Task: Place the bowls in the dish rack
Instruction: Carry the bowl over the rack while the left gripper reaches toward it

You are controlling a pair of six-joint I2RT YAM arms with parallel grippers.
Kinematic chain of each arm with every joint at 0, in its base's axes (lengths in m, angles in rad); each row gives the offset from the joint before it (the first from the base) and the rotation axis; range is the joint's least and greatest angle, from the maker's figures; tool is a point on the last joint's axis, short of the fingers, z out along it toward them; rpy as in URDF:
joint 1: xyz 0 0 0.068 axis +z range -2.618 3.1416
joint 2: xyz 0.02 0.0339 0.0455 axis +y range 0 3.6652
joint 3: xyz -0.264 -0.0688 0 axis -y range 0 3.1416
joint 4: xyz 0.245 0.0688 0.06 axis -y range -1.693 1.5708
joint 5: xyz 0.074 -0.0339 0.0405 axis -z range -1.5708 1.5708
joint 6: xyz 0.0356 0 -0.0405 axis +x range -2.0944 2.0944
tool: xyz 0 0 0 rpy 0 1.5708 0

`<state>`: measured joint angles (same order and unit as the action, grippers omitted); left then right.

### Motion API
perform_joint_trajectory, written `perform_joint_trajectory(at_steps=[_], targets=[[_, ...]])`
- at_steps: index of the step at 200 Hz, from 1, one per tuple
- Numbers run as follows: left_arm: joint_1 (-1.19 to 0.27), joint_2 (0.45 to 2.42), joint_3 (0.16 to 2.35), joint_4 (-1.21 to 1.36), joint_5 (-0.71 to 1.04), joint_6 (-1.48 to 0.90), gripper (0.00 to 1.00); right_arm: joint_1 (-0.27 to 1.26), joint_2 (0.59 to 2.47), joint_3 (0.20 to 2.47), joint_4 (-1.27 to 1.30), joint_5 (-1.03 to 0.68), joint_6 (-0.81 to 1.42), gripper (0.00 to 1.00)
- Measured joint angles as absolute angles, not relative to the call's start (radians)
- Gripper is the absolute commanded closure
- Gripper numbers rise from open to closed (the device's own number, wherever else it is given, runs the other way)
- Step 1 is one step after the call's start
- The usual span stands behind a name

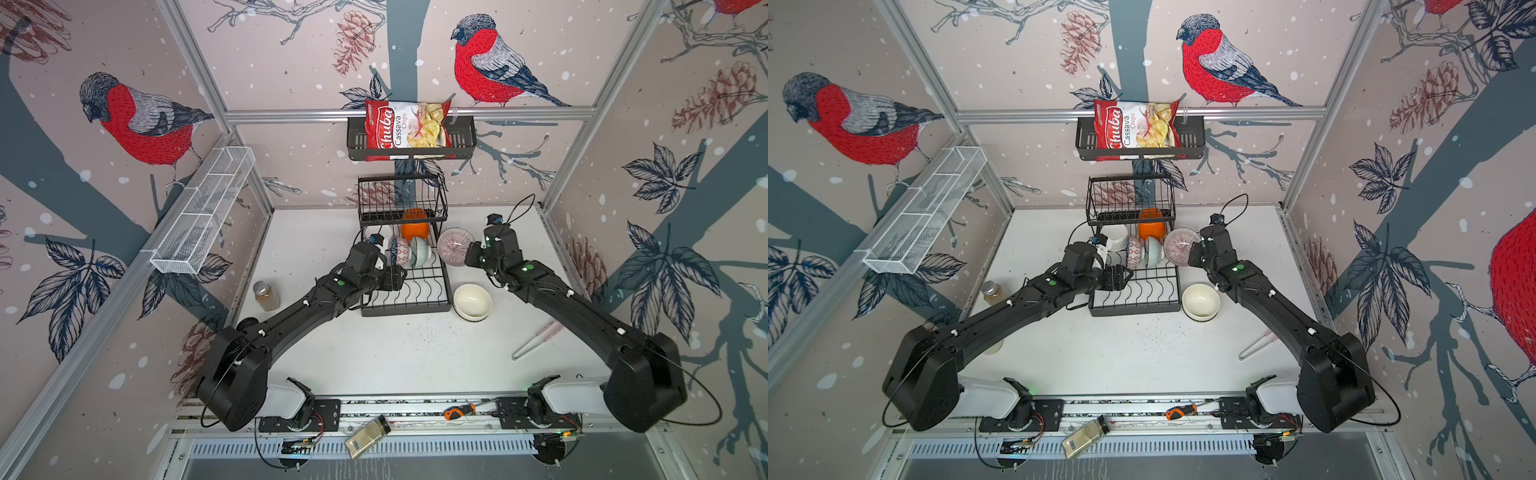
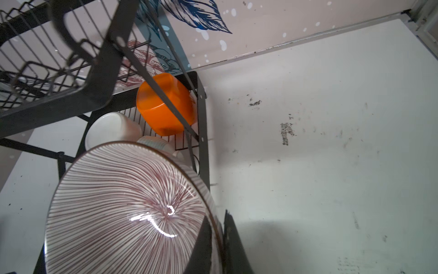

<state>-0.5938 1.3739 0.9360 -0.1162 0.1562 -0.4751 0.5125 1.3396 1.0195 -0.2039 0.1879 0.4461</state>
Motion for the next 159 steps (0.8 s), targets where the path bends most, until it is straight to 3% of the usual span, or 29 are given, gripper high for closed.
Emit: perform_joint_trajectory(at_steps=[95, 159], targets=[[-0.594, 1.239, 0.883, -0.111, 0.134, -0.501, 0.29, 0.722, 1.449, 1.098, -0.218, 0.247, 0.443, 0.98], [-0.593, 1.203, 0.839, -0.086, 0.102, -0.525, 0.40, 0.815, 1.549, 1.177, -0.217, 0.253, 0.418, 0.98]])
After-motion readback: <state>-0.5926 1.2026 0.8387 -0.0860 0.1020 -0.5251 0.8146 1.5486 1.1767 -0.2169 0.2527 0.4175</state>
